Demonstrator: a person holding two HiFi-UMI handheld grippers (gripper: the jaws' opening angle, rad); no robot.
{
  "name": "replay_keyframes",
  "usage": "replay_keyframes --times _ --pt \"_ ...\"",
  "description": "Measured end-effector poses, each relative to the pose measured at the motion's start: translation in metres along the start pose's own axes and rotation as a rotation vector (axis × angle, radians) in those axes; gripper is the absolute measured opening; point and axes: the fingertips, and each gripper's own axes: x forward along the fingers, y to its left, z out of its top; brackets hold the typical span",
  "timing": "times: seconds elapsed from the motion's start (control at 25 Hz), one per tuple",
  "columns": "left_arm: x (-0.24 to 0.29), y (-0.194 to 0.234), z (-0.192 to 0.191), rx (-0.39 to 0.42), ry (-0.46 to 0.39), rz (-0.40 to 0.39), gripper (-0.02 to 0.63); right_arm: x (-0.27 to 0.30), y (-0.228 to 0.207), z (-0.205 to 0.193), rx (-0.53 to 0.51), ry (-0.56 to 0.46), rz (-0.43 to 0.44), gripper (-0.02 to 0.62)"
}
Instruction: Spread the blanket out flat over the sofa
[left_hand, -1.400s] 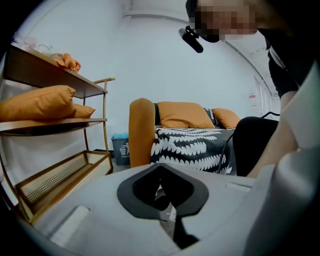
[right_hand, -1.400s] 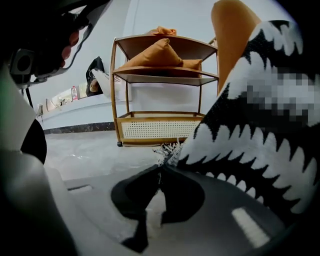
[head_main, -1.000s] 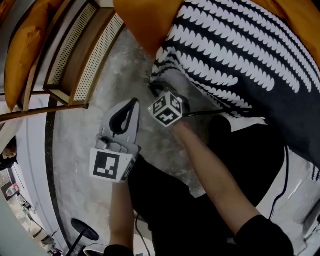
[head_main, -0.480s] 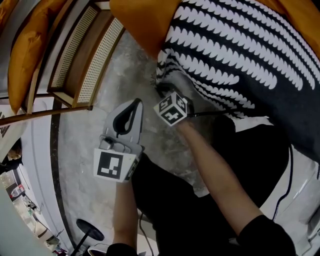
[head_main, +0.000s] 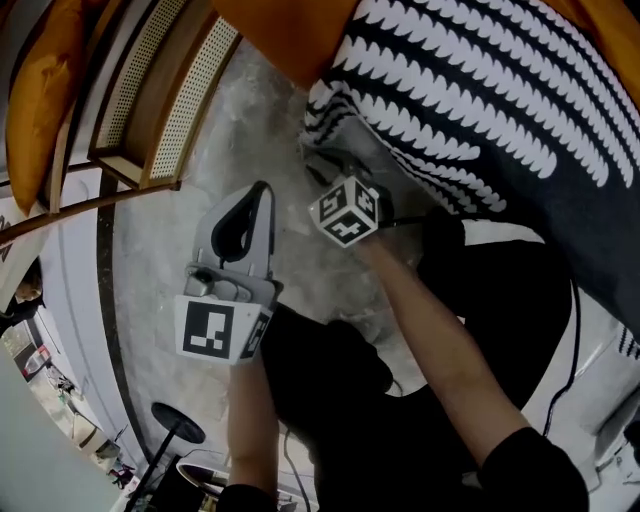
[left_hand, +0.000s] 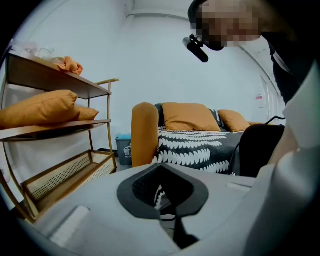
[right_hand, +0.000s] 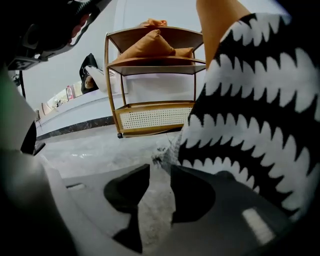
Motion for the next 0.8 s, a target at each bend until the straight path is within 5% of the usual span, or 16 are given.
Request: replay_keyframes --times 0.36,0.8 --pt "-0.035 -0.002 0.056 -0.072 0.038 0.028 0.011 -0.082 0.001 0.062 -0.045 -0.030 0.011 0.138" --pt "-0.079 -0.025 0.199 -0.129 0.058 0.006 0.011 -0.229 -0.027 0.195 -0.152 -0.010 0.021 0.138"
